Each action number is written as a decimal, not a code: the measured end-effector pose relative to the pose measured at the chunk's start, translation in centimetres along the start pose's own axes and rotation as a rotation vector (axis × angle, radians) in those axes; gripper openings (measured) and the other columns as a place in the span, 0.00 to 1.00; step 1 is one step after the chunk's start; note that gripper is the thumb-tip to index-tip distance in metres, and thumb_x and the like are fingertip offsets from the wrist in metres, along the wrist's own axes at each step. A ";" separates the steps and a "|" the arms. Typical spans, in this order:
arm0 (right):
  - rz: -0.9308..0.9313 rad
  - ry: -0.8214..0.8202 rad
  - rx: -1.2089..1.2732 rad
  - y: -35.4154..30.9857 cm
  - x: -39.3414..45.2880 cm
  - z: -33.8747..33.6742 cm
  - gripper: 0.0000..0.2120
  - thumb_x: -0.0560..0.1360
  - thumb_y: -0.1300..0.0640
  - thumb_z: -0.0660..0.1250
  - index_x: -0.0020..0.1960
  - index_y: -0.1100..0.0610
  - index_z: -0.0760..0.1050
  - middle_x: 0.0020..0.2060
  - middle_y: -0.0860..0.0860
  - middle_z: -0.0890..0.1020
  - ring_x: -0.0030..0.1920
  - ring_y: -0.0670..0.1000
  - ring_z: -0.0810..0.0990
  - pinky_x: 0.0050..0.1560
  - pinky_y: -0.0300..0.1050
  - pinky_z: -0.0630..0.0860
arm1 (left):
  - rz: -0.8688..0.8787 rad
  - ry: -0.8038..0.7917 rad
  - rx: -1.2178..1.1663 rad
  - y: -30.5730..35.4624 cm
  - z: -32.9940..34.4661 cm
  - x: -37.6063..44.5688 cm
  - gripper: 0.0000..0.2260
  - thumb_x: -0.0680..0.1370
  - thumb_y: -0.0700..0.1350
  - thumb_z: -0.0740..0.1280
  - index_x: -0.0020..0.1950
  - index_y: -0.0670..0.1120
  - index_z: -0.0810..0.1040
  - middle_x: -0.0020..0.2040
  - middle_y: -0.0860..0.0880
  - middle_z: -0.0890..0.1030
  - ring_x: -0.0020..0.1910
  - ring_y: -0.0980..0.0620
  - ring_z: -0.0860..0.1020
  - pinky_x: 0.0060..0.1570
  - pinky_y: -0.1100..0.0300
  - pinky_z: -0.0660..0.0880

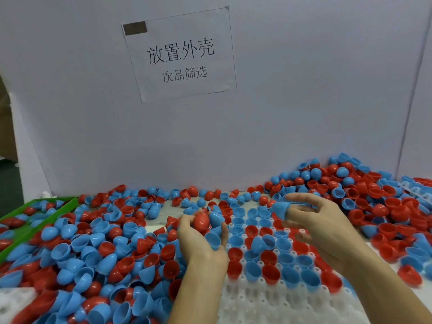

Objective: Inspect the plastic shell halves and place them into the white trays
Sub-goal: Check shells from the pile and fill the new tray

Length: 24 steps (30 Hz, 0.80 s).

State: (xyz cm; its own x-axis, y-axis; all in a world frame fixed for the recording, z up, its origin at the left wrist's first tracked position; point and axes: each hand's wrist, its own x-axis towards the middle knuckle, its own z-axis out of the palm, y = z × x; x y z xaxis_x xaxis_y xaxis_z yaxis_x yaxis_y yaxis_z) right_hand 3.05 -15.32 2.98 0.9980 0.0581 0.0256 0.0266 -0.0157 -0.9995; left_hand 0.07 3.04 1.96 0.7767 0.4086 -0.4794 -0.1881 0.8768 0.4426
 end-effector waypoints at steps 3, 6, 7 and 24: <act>0.020 -0.066 -0.111 0.5 0.2 -0.1 0.12 0.72 0.62 0.75 0.50 0.48 0.82 0.43 0.47 0.87 0.46 0.50 0.86 0.43 0.46 0.77 | 0.003 -0.003 0.027 -0.2 0.0 -0.1 0.03 0.75 0.43 0.66 0.46 0.45 0.76 0.49 0.44 0.77 0.44 0.47 0.77 0.24 0.61 0.77; -0.074 -0.073 -0.218 0.4 -0.1 0.4 0.15 0.73 0.62 0.75 0.53 0.44 0.80 0.40 0.44 0.86 0.43 0.46 0.85 0.41 0.42 0.80 | 0.004 -0.015 0.053 -0.3 0.1 -0.1 0.07 0.75 0.44 0.66 0.51 0.44 0.79 0.55 0.42 0.78 0.47 0.46 0.77 0.24 0.60 0.77; -0.118 -0.066 -0.272 0.1 -0.2 0.3 0.17 0.73 0.62 0.74 0.54 0.43 0.78 0.39 0.43 0.86 0.42 0.44 0.85 0.38 0.37 0.80 | 0.010 -0.018 0.056 -0.2 0.1 -0.1 0.08 0.75 0.43 0.66 0.52 0.44 0.80 0.57 0.42 0.79 0.47 0.46 0.77 0.24 0.60 0.77; 0.238 -0.056 -1.165 -2.2 -1.7 -10.6 0.11 0.67 0.63 0.80 0.41 0.49 0.84 0.39 0.44 0.86 0.42 0.44 0.84 0.49 0.43 0.83 | 0.002 -0.135 0.067 -1.1 -0.4 0.1 0.06 0.75 0.41 0.63 0.45 0.46 0.79 0.47 0.46 0.80 0.40 0.51 0.79 0.25 0.63 0.76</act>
State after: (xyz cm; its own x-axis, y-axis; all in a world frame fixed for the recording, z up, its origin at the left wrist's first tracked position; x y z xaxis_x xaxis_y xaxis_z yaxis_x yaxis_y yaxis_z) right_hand 1.94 -25.92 5.30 0.9818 -0.0262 -0.1879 -0.0938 -0.9281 -0.3604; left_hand 0.11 2.22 1.17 0.8511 0.3682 -0.3744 -0.1522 0.8554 0.4952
